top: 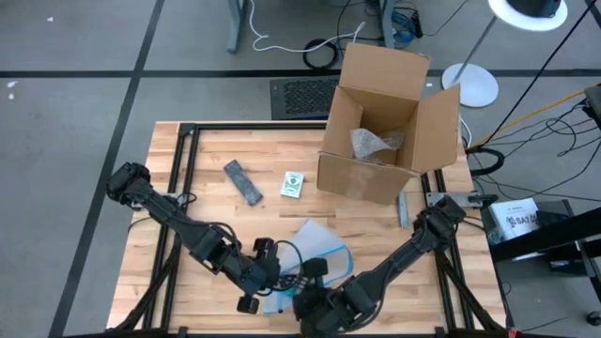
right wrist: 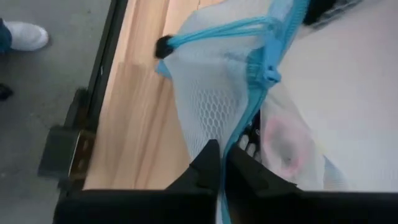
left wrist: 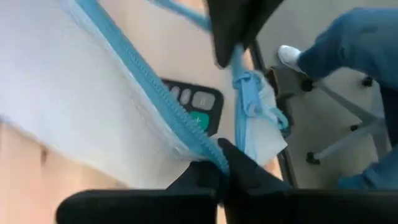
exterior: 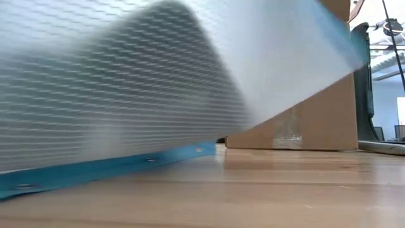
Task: Unpack boxes
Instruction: Put the socks into the transparent zip bag
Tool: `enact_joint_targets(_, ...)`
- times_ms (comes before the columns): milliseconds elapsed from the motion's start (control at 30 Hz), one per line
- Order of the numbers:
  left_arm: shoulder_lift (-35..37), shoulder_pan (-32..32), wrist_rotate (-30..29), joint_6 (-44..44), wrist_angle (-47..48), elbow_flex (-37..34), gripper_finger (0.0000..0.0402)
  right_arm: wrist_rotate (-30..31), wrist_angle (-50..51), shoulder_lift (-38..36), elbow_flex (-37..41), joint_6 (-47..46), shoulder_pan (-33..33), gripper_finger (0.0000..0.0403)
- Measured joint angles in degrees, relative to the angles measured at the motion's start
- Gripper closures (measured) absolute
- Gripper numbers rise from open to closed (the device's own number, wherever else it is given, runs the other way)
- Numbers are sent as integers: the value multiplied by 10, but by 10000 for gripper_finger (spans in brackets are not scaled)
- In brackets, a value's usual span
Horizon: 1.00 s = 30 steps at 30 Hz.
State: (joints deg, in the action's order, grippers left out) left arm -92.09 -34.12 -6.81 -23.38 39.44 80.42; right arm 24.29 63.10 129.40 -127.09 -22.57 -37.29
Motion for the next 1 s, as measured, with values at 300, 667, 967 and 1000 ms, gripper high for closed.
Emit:
enact_joint_targets(300,0,1,-42,38,-47,0,306,-8,66,-27,0,-26,-28,400)
enact_joint_targets(667,0,17,-164,59,38,58,158,-13,109,-61,0,-28,-50,402)
enact_joint_targets(967,15,79,-230,10,266,55,155,-23,121,-72,0,-38,-64,402)
enact_joint_targets(1000,15,86,-230,4,279,44,155,-23,121,-72,0,-39,-65,403)
